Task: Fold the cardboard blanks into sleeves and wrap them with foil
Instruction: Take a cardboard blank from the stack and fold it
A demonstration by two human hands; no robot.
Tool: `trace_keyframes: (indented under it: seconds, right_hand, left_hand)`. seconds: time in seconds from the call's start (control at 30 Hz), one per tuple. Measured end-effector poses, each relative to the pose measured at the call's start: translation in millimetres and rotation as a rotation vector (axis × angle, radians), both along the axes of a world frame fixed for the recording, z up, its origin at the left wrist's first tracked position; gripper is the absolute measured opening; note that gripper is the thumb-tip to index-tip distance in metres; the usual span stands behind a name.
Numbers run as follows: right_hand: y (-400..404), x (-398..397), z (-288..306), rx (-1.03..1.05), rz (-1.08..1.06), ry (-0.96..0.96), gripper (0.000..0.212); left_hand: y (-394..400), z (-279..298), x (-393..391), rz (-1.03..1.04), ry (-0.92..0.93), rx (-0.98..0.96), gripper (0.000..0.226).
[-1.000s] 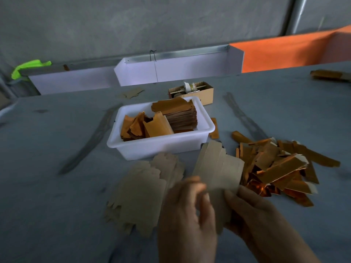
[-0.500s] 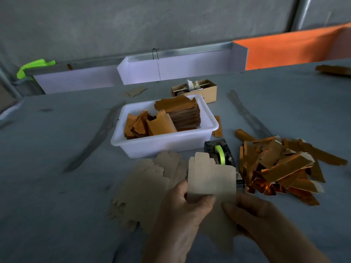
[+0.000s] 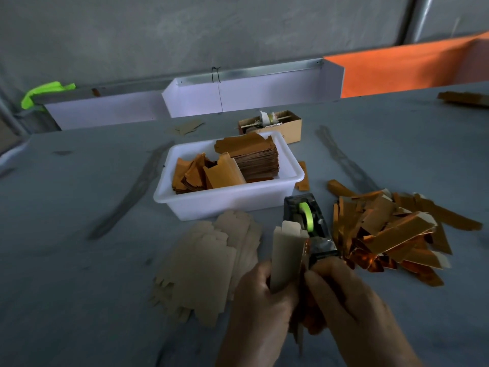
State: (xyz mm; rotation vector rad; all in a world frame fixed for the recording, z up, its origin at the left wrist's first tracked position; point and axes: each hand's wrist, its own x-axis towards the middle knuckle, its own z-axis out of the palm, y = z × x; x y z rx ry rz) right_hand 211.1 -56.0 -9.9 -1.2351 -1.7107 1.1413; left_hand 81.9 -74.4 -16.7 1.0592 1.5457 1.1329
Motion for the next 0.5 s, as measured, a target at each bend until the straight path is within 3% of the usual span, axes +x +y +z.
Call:
trace_keyframes:
  seconds: [0.03,0.13,0.27,0.33,0.43,0.5]
  right_hand:
    - [1,0,-2,-0.002,-0.003,-0.014,0.008]
    - [3,3,-2,-0.016,0.011,-0.069,0.005]
    - [6,5,-2,-0.096,0.017,-0.079,0.005]
    - [8,9,-3,-0.079,-0.083,-0.103,0.017]
    - [10,11,2,-0.22,-0.098,0.08,0.028]
    - [10,8,5,-0.385,-0.048,0.239,0.019]
  left_hand:
    - [0,2,-1,-0.033,-0.002,-0.005,0.004]
    - [-2,3,-7,-0.162,0.046,0.022,0.026]
    - [-2,4,-10,-0.151,0.097,0.034,0.014]
    - [-2,5,-10,-0.177,0.049,-0.002,0.014]
    - [-4,7,-9,-0.214,0.02,-0.032,0.017]
    - [-4,9,-7,-0.231,0.069,-0.031,0.011]
